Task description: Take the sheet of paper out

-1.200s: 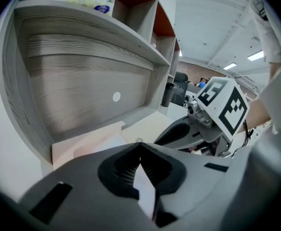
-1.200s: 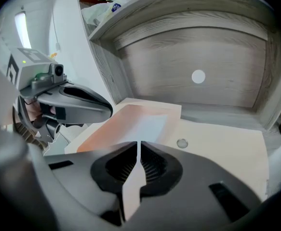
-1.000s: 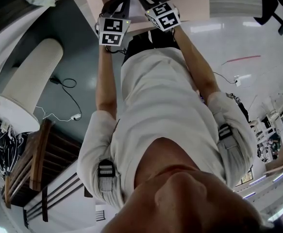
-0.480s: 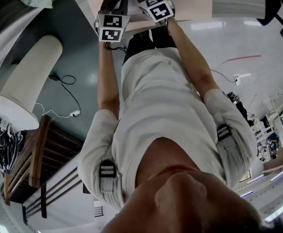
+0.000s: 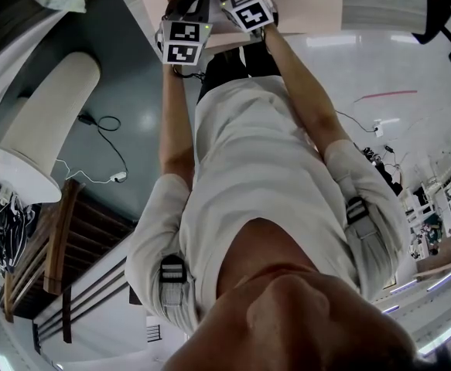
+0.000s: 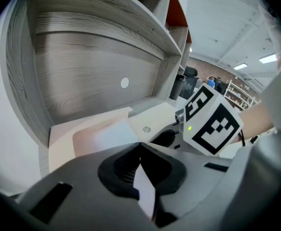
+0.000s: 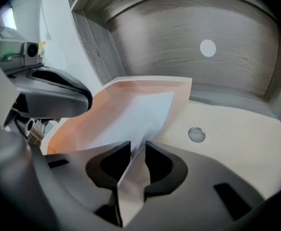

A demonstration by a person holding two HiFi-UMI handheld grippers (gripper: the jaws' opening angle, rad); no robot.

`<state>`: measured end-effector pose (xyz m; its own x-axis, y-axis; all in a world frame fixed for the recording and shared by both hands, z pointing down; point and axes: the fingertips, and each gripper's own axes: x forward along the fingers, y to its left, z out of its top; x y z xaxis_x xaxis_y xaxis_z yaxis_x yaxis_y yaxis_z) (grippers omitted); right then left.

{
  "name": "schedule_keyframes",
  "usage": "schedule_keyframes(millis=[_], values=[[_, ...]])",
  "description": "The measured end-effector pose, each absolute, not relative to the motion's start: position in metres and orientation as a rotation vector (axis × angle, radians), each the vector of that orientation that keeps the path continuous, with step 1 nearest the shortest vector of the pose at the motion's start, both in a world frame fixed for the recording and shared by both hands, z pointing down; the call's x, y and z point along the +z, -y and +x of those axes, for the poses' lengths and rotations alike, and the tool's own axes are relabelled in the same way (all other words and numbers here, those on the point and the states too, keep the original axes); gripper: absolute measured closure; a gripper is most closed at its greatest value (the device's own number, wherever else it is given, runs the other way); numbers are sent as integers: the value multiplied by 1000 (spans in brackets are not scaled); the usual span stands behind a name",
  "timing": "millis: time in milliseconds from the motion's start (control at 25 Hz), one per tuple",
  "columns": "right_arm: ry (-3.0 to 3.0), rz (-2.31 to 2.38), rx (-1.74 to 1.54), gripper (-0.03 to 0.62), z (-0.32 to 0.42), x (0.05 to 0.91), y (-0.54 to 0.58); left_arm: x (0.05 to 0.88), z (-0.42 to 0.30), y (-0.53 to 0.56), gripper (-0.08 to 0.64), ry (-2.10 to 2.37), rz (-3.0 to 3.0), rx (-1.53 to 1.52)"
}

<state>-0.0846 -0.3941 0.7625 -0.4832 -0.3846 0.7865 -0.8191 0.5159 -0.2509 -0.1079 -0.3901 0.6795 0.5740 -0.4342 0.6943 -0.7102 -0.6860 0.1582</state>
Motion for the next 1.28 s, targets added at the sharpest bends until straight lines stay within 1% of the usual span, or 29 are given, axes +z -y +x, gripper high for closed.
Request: schedule_keyframes(millis=[40, 160, 320, 600, 1280], values=[[2079, 977, 800, 482, -84, 763, 395, 680, -107, 390, 549, 918, 2385, 890], [2070, 991, 726, 539, -79, 765, 397, 683, -103, 387, 549, 902, 2385, 903], [2074, 997, 742, 566, -75, 765, 398, 683, -97, 385, 549, 880, 2392, 920], [2064, 1036, 796, 571, -65, 765, 395, 681, -86, 379, 549, 829, 2427, 944], [2028, 1190, 804, 571, -16, 746, 393, 673, -70, 378, 549, 760, 2482, 965]])
